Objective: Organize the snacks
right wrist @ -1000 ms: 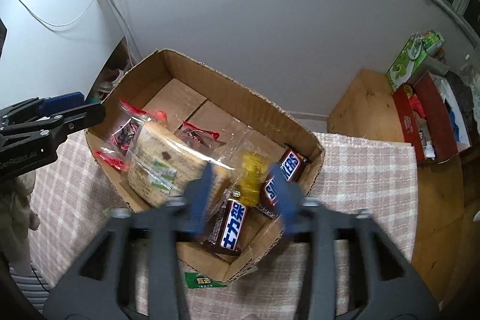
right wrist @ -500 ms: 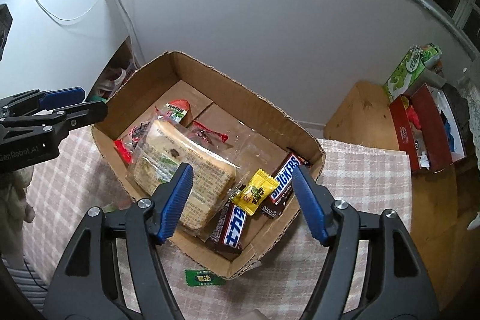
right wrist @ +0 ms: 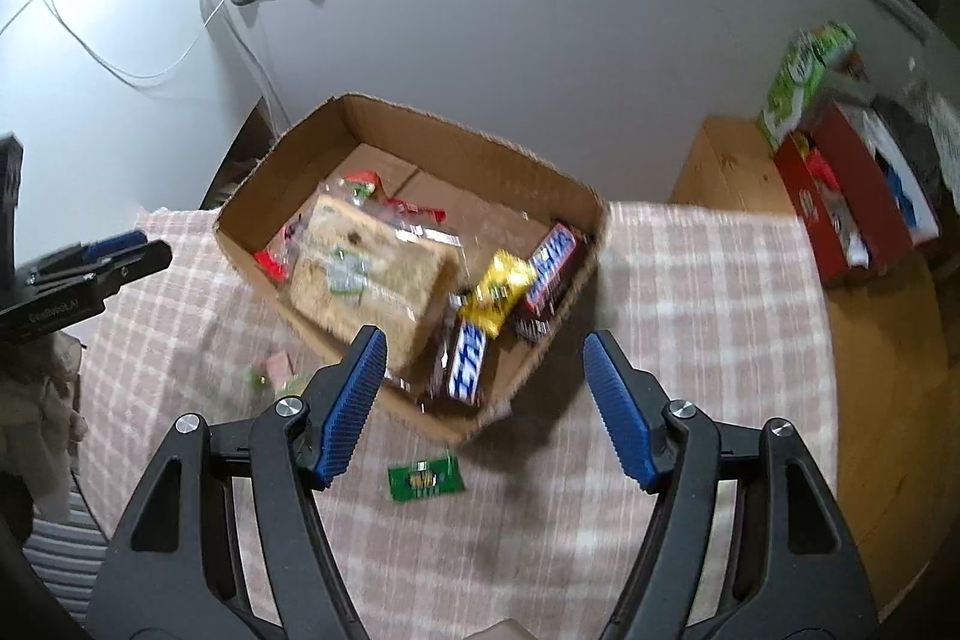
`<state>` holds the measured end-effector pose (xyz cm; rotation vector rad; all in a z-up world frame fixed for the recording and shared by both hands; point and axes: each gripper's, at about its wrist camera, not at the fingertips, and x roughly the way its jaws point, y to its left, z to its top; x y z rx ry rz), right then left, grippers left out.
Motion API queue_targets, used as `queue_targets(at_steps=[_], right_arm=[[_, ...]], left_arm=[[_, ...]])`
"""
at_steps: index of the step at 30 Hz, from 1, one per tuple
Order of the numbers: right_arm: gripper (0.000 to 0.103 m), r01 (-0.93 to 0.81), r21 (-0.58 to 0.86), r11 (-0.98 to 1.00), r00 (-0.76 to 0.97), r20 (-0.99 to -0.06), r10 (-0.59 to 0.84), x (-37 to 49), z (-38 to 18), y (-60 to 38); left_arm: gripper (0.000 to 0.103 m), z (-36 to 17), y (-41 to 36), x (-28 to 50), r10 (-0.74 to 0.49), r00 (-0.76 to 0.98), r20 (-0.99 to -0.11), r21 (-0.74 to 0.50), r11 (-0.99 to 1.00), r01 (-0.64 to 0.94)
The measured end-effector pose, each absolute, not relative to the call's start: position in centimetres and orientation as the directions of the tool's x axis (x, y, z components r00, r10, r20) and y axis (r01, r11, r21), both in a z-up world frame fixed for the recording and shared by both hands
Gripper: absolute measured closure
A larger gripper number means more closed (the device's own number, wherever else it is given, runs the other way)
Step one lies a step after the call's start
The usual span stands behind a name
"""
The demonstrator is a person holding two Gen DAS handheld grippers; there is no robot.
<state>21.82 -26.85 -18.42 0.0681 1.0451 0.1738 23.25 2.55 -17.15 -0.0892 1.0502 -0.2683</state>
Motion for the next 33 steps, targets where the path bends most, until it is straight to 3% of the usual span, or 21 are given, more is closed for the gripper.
queue_targets(at_steps=[15,19,25,33], right_arm=[[0.033,-0.074,0.209,0.975,0.387,-0.895,0.221,17.5,-23.8,-27.2],[0.059,-0.065,0.227,0.972,0.364,-0.901,0.234,18.0,-24.9,-26.5],[0.063,-0.019,0.269,0.963,0.346,-0.902,0.259,18.6,-26.2,-26.5],[0.069,0.013,0.281,0.96,0.33,-0.907,0.261,19.4,-27.6,-26.3]], left_arm=[[0.043,-21.8,3.2,19.6,-0.267,0.397,-0.878,-0.241,0.964,0.117],[0.045,-22.6,2.5,19.9,-0.274,0.387,-0.88,-0.247,0.962,0.12],[0.06,-23.7,1.0,21.2,-0.309,0.355,-0.882,-0.271,0.95,0.153],[0.065,-24.5,-2.9,23.0,-0.32,0.33,-0.888,-0.244,0.936,0.252]])
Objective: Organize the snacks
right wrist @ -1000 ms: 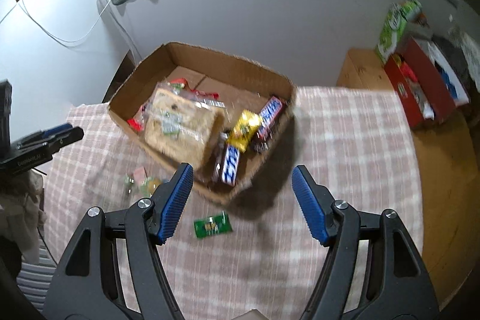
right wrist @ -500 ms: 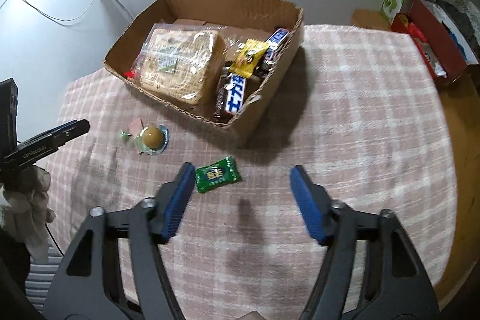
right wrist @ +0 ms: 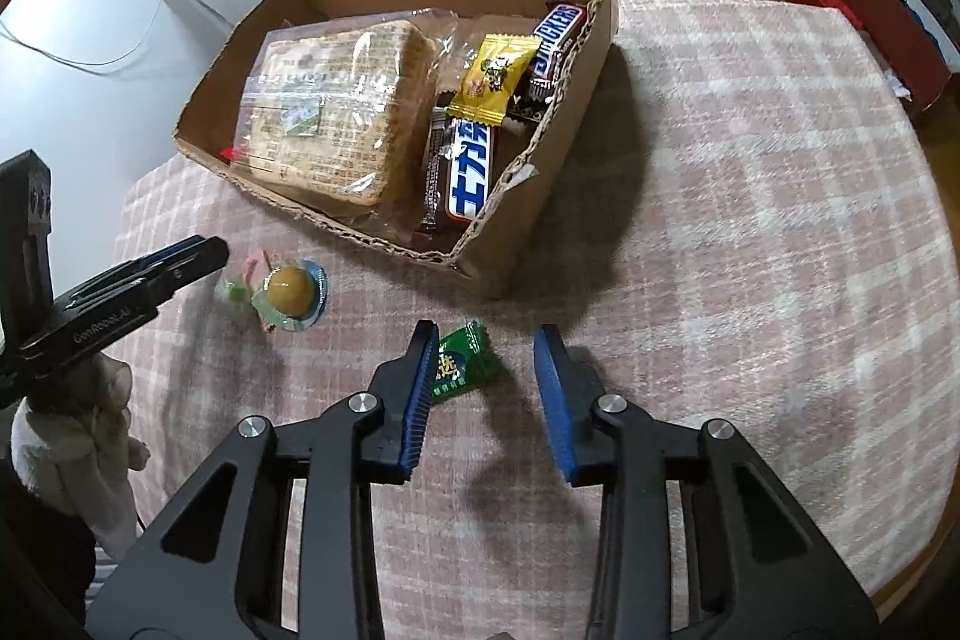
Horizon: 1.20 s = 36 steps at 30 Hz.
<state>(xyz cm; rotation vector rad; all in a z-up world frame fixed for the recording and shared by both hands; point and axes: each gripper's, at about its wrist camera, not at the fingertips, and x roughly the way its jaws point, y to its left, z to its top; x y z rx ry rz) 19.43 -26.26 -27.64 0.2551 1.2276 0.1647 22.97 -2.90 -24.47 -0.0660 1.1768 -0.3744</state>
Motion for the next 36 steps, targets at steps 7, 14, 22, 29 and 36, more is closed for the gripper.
queue_targets(at_steps=[7,14,22,29,36], right_arm=[[0.069,0.004,0.277,0.961,0.308,-0.915,0.262,20.0,-28.7,-25.4],[0.069,-0.086,0.242,0.967,0.278,-0.926,0.256,18.9,-29.3,-22.9],[0.079,-0.198,0.128,0.972,0.247,-0.953,0.176,16.6,-29.3,-22.1],[0.079,-0.191,0.169,0.967,0.251,-0.944,0.214,16.0,-28.7,-23.9],[0.076,-0.235,0.229,0.945,0.292,-0.91,0.294,15.5,-27.5,-25.2]], left_arm=[[0.068,-25.4,-6.0,22.5,-0.337,0.302,-0.892,-0.228,0.911,0.342],[0.068,-25.4,-6.7,19.6,-0.379,0.275,-0.883,-0.256,0.882,0.396],[0.068,-25.3,-5.4,16.8,-0.381,0.286,-0.879,-0.252,0.882,0.399],[0.068,-24.3,-2.9,15.7,-0.394,0.291,-0.872,-0.289,0.894,0.344],[0.068,-22.3,-0.1,14.6,-0.411,0.336,-0.848,-0.347,0.908,0.235]])
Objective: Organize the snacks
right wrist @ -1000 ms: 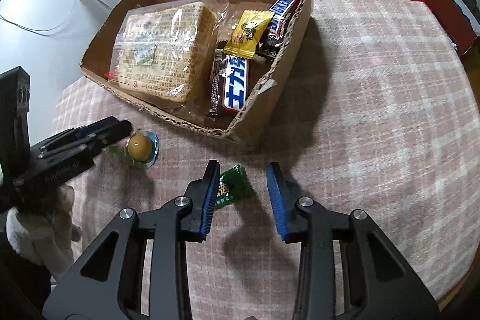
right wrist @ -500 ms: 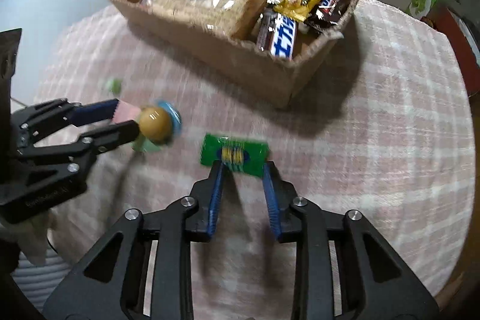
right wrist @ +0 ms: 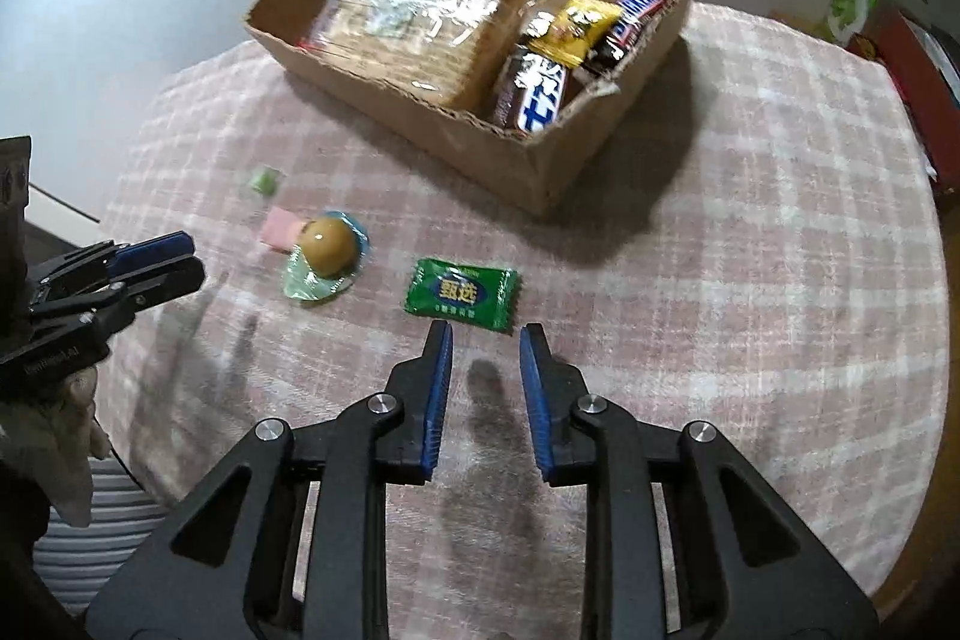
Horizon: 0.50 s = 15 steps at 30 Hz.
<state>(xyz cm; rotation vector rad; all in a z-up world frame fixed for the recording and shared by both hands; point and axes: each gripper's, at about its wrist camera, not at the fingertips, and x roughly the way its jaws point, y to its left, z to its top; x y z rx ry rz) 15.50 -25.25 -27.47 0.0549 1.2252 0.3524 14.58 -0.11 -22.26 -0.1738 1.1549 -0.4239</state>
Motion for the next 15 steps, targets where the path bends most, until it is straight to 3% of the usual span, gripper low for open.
queue_targets(at_steps=[10,15], right_arm=[[0.075,-0.32,0.342,0.884,0.279,-0.857,0.432,16.3,-25.9,-29.3],[0.075,-0.349,0.29,0.891,0.321,-0.857,0.404,16.2,-26.6,-28.5]], left_arm=[[0.068,-21.0,0.1,14.6,-0.283,0.366,-0.887,-0.279,0.958,0.064],[0.068,-22.5,-1.1,16.1,-0.327,0.354,-0.876,-0.29,0.945,0.153]])
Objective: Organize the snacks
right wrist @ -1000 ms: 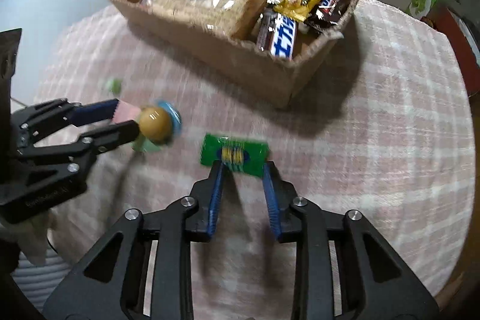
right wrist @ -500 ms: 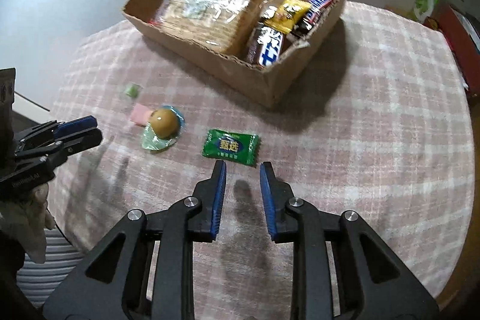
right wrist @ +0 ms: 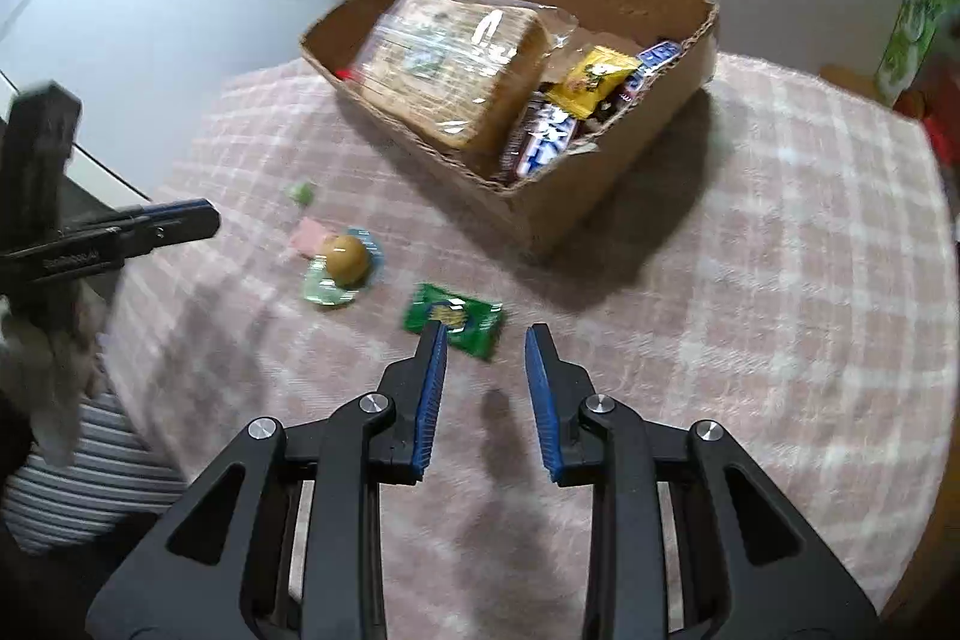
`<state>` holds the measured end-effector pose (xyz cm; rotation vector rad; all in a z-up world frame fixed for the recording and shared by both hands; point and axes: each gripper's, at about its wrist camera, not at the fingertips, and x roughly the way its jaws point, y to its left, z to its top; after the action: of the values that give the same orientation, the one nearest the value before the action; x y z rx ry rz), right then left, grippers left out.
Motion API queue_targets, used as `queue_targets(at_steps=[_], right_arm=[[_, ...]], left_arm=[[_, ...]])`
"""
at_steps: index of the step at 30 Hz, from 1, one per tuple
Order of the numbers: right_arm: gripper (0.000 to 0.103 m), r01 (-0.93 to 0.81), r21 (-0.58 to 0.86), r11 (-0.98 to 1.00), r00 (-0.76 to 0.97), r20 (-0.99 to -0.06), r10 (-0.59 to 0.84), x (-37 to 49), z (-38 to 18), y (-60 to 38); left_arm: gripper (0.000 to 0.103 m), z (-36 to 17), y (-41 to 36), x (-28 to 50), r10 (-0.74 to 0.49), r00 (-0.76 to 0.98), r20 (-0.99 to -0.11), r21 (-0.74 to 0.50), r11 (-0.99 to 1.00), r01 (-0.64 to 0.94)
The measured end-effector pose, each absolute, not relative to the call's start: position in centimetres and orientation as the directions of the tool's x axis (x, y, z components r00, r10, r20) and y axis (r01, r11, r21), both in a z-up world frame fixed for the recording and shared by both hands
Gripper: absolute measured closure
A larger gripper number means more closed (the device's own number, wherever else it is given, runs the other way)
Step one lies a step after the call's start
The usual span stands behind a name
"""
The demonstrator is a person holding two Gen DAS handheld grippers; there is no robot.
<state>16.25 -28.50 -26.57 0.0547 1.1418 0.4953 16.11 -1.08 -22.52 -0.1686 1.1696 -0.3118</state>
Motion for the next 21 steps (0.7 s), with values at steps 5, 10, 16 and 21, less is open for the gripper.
queue_targets(at_steps=[5,10,16,21], right_arm=[[0.075,-0.382,0.304,0.873,0.296,-0.854,0.427,16.4,-27.1,-27.5],[0.075,-0.473,0.272,0.838,0.266,-0.863,0.429,17.2,-27.1,-26.2],[0.075,-0.534,0.249,0.808,0.229,-0.877,0.421,18.2,-27.9,-24.5],[0.07,-0.531,0.258,0.807,0.232,-0.872,0.432,19.0,-28.3,-24.1]], left_arm=[[0.068,-22.7,-0.8,16.4,-0.37,0.346,-0.862,-0.331,0.929,0.168],[0.068,-23.5,-1.0,16.8,-0.381,0.353,-0.855,-0.355,0.925,0.14],[0.068,-24.1,-1.6,16.8,-0.405,0.343,-0.848,-0.382,0.914,0.134],[0.068,-24.0,-1.6,17.0,-0.409,0.344,-0.845,-0.386,0.912,0.138]])
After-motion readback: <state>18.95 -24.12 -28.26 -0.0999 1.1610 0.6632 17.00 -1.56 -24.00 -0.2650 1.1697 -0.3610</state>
